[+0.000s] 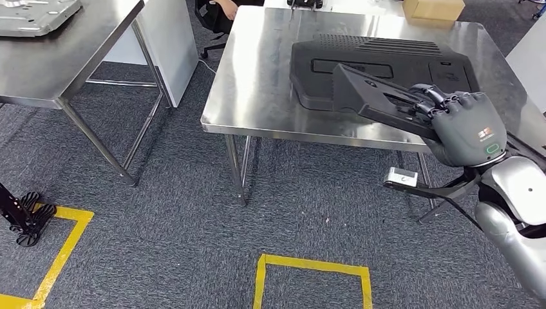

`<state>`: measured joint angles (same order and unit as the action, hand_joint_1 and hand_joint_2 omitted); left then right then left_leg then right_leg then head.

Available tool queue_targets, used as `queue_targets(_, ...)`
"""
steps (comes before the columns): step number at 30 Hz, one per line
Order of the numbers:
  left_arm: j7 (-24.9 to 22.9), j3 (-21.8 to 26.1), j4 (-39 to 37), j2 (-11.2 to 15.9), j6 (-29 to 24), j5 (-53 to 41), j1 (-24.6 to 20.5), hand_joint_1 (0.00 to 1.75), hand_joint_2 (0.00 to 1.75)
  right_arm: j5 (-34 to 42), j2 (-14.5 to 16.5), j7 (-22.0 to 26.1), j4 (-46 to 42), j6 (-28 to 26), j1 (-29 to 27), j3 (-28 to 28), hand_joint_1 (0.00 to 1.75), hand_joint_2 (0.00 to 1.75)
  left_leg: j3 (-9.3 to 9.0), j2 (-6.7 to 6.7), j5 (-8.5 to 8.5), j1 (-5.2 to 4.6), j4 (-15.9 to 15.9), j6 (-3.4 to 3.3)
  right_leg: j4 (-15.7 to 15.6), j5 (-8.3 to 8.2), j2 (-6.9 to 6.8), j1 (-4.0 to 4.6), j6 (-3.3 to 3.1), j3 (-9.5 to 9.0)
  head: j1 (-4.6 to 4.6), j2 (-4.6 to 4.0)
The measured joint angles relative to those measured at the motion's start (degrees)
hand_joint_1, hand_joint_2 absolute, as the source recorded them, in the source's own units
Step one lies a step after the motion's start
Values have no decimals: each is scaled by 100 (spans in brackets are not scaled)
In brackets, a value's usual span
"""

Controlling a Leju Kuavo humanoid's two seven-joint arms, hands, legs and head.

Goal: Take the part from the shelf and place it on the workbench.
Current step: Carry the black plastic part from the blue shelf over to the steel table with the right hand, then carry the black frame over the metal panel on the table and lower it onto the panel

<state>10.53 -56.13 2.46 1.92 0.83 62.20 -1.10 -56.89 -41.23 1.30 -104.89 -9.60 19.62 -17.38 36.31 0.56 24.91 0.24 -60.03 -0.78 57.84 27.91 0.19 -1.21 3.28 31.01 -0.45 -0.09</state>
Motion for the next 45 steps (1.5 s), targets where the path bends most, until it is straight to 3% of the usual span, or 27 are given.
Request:
queue_targets(2, -1, -2, 1, -3, 0, 0, 2, 0, 0, 1, -5, -5, 5, 1, 13, 0, 175, 175, -45, 4, 11, 13, 44, -75, 324, 128, -5, -8, 18, 187, 19, 0)
queue_targets(5, -1, -6, 1, -1, 0, 0, 0, 0, 0, 0, -2, -14, 27, 25, 19, -20, 175, 175, -85, 7, 73, 9, 52, -152, 1445, 396, -6, -10, 3, 923, 41, 0)
queue_targets(6, -1, -9, 1, -1, 1, 0, 1, 0, 0, -1, 3, -14, 39, 35, 15, -34, 175, 175, -107, 9, 100, 8, 52, -161, 1647, 382, -7, -14, 30, 1117, 41, 0)
queue_targets(7, -1, -14, 1, -3, 1, 1, 3, 0, 0, -1, 7, -15, 49, 40, 12, -47, 175, 175, -141, 14, 130, 9, 52, -160, 1609, 269, -8, -22, 80, 1189, 42, 0)
queue_targets(8, -1, -20, 1, -6, 2, 1, 4, 0, 0, -1, 7, -15, 55, 40, 11, -54, 175, 175, -187, 21, 164, 13, 52, -149, 1346, 78, -10, -34, 143, 1138, 42, 0)
queue_targets(10, 0, -32, 0, -7, 3, 6, 4, 0, 0, -1, 7, -17, 57, 43, 14, -55, 175, 175, -283, 38, 248, 8, 49, -101, 542, -336, -28, -47, 235, 828, 47, 0)
queue_targets(12, 1, -39, -1, -2, 2, 16, 1, 0, 0, -2, 9, -19, 59, 63, 23, -57, 175, 175, -331, 51, 325, -14, 53, -34, 89, -497, -32, -28, 169, 613, 43, 0)
queue_targets(15, 2, -46, 1, 0, 2, 27, -1, 0, 0, -2, 13, -22, 62, 89, 29, -64, 175, 175, -378, 39, 387, -7, 73, 53, 39, -454, -14, -18, -2, 550, 35, 0)
queue_targets(17, 2, -49, 0, -1, 3, 33, 2, 0, 0, -4, 16, -29, 60, 90, 28, -70, 175, 175, -291, 10, 516, 7, -194, 102, 17, -407, -14, -50, -108, 453, 20, 0)
queue_targets(20, -3, -51, 1, -4, 10, 54, 7, 0, 0, -31, 40, -46, 60, 112, 30, -116, 175, 175, 318, -11, 880, 19, -1275, 133, 12, -306, -24, -20, -241, 314, 4, 0)
queue_targets(21, -7, -52, 1, -5, 13, 63, 8, 0, 0, -36, 52, -51, 61, 127, 31, -138, 175, 175, 506, -12, 903, 21, -1516, 135, 12, -270, -22, -5, -259, 271, 6, 0)
queue_targets(22, -13, -54, 1, -6, 15, 71, 10, 0, 0, -34, 61, -54, 65, 142, 31, -155, 175, 175, 590, -12, 802, 22, -1537, 130, 13, -232, -17, 6, -261, 221, 6, 0)
queue_targets(23, -19, -55, 0, -6, 17, 75, 13, 0, 0, -32, 66, -56, 68, 154, 33, -165, 175, 175, 564, -12, 594, 22, -1341, 117, 13, -190, -11, 13, -254, 162, 5, 0)
queue_targets(25, -25, -57, -2, -2, 18, 78, 21, 0, 0, -28, 69, -59, 76, 169, 43, -172, 175, 175, 297, -10, 105, 13, -601, 72, 13, -101, 2, 25, -222, 48, 7, 0)
queue_targets(26, -26, -57, -3, 1, 17, 79, 23, 0, 0, -28, 69, -60, 80, 172, 56, -174, 175, 175, 154, -10, -15, 3, -287, 51, 17, -63, 10, 37, -195, 13, 8, 0)
queue_targets(27, -27, -57, -4, 3, 17, 80, 19, 0, 0, -27, 68, -60, 84, 174, 69, -177, 175, 175, 61, -9, -55, -11, -99, 32, 16, -38, 15, 46, -166, 0, 11, 0)
queue_targets(31, -31, -58, -3, -1, 17, 81, 8, 0, 0, -26, 56, -60, 89, 175, 92, -177, 175, 175, -40, 1, -1, -25, 59, -59, 18, 27, 13, 43, -63, 33, 13, 0)
queue_targets(33, -32, -59, -1, -8, 16, 81, 10, 0, 0, -26, 42, -63, 91, 175, 111, -170, 175, 175, -118, 4, 4, 4, 138, -118, 414, 171, 9, 44, -57, 263, 39, 0)
queue_targets(35, -32, -62, -1, -8, 13, 83, 7, 0, 0, -28, 37, -67, 103, 175, 108, -176, 175, 175, -165, 5, 45, 1, 155, -162, 1201, 356, 12, 33, -69, 753, 56, 0)
queue_targets(37, -36, -75, -1, -10, 15, 85, 8, 0, 0, -27, 38, -69, 122, 175, 69, -191, 175, 175, -227, 10, 108, 6, 155, -176, 1644, 335, 12, 1, 0, 1153, 59, 0)
queue_targets(38, -38, -84, -1, -16, 18, 85, 10, 0, 0, -26, 38, -69, 132, 175, 53, -195, 175, 175, -273, 16, 146, 14, 154, -165, 1529, 183, 8, -26, 75, 1190, 58, 0)
queue_targets(39, -40, -92, -1, -22, 20, 86, 12, 0, 0, -22, 37, -69, 139, 175, 46, -194, 175, 175, -326, 23, 187, 25, 153, -144, 1184, -43, -4, -61, 165, 1099, 61, 0)
queue_targets(40, -41, -99, -3, -22, 21, 88, 13, 0, 0, -18, 37, -69, 145, 175, 45, -191, 175, 175, -376, 30, 234, 24, 152, -109, 740, -278, -31, -100, 251, 947, 68, 0)
queue_targets(41, -41, -106, -3, -21, 21, 91, 12, 0, 0, -13, 35, -69, 150, 175, 51, -187, 175, 175, -417, 38, 287, 19, 146, -70, 363, -443, -45, -109, 286, 785, 76, 0)
queue_targets(43, -40, -120, -5, -10, 21, 98, 9, 0, 0, -4, 33, -67, 163, 186, 57, -182, 175, 175, -468, 42, 372, -8, 151, 5, 13, -541, -50, -89, 206, 608, 78, 0)
queue_targets(45, -39, -133, -4, -11, 24, 102, 5, 0, 0, -1, 32, -51, 180, 231, 75, -181, 175, 175, -504, 27, 424, 3, 170, 60, 16, -496, -21, -68, 57, 575, 62, 0)
